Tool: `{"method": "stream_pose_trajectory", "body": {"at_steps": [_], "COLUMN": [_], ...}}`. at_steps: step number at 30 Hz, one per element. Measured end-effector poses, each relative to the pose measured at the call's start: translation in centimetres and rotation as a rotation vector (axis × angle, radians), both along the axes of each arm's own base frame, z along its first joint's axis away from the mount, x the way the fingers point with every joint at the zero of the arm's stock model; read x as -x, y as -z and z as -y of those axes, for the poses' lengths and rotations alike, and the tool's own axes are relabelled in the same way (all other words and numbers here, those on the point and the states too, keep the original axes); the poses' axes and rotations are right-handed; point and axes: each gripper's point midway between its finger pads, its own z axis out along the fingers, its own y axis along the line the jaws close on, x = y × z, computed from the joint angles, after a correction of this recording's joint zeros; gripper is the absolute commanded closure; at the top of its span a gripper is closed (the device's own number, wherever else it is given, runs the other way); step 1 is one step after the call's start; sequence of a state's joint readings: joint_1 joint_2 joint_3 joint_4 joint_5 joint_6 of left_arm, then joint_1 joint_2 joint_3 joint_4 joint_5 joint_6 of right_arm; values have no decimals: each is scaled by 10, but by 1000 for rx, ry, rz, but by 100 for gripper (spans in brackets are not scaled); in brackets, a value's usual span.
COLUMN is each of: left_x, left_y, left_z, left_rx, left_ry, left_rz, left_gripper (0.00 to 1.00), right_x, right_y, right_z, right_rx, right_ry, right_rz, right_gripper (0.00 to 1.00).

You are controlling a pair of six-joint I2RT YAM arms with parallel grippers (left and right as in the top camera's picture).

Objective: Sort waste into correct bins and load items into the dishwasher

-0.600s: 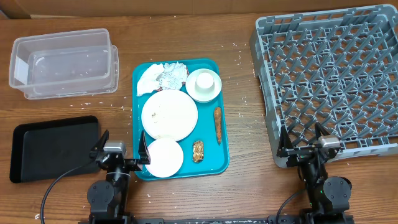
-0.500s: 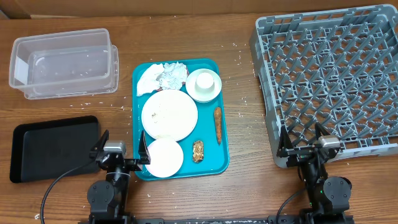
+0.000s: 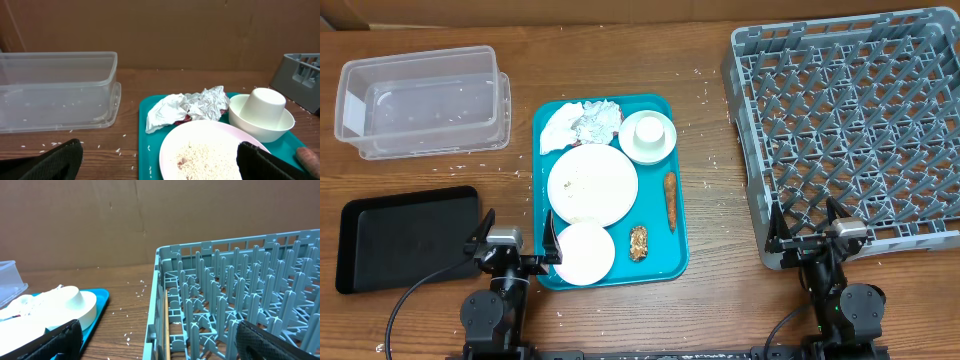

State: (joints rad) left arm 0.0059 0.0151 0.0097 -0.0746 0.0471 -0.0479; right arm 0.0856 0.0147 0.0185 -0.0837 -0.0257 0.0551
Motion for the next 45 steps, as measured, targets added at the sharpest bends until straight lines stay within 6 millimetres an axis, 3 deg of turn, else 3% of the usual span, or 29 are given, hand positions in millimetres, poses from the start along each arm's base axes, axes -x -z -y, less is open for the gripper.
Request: {"method": "stream_pose_trajectory", "body": {"at_steps": [18,28,35,41,45], "left_x": [0,10,27,35,43], "left_y": [-1,-9,-72,-86,-115], "left_z": [0,53,77,84,86], "left_rx": [1,356,495,539,511], "left_ry": [3,290,495,555,559], "left_rz": [3,-33,152,147,136], "left_gripper": [0,0,0,0,0], "right_x": [0,0,0,0,0], "right_y": [0,0,0,0,0], "right_z": [0,0,0,0,0], "right_rx": [0,0,0,0,0], "right_ry": [0,0,0,0,0], "right_rz": [0,-1,0,0,0], "right_gripper": [0,0,0,0,0]}}
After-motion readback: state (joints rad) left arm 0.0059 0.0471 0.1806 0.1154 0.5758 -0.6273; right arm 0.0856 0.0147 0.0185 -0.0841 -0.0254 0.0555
